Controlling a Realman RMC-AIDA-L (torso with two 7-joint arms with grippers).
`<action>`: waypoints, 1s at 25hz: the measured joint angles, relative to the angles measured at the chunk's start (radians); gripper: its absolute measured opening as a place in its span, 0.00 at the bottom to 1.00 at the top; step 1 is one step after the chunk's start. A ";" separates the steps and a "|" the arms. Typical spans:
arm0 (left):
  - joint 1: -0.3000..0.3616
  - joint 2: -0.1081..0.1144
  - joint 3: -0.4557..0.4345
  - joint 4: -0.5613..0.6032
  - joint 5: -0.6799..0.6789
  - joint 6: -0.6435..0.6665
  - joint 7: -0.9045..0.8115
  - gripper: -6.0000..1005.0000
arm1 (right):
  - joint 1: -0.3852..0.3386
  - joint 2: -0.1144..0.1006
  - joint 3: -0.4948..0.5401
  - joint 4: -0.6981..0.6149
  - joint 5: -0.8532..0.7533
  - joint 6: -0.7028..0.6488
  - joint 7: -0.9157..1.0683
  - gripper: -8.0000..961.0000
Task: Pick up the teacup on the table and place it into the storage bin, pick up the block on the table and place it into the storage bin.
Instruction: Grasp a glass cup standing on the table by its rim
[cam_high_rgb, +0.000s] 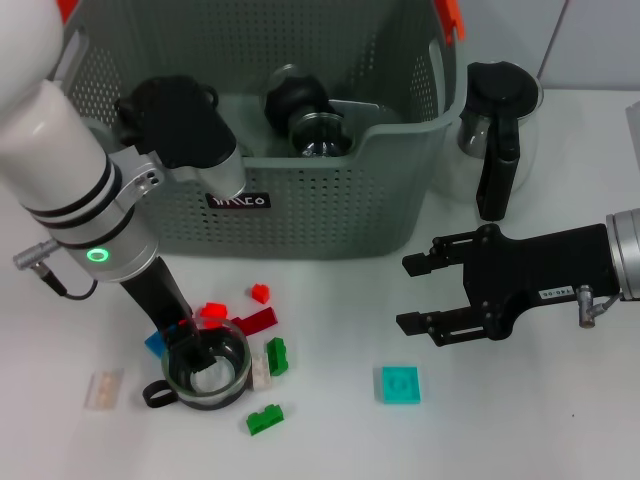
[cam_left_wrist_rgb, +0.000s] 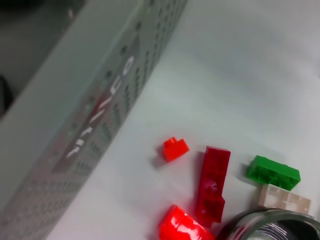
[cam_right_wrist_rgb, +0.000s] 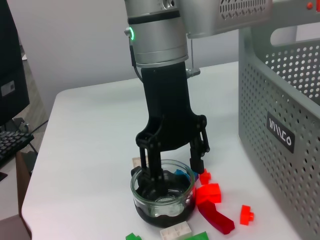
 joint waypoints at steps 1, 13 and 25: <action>-0.006 0.001 -0.003 -0.007 0.000 0.000 -0.001 0.75 | 0.000 0.000 0.000 0.000 0.000 0.000 0.000 0.76; -0.038 0.011 -0.029 -0.054 0.002 0.006 0.001 0.43 | 0.000 0.000 0.000 0.000 0.000 0.000 0.001 0.76; -0.046 0.016 -0.062 -0.069 -0.005 0.002 0.023 0.17 | 0.002 0.003 0.000 -0.007 0.000 -0.002 0.004 0.76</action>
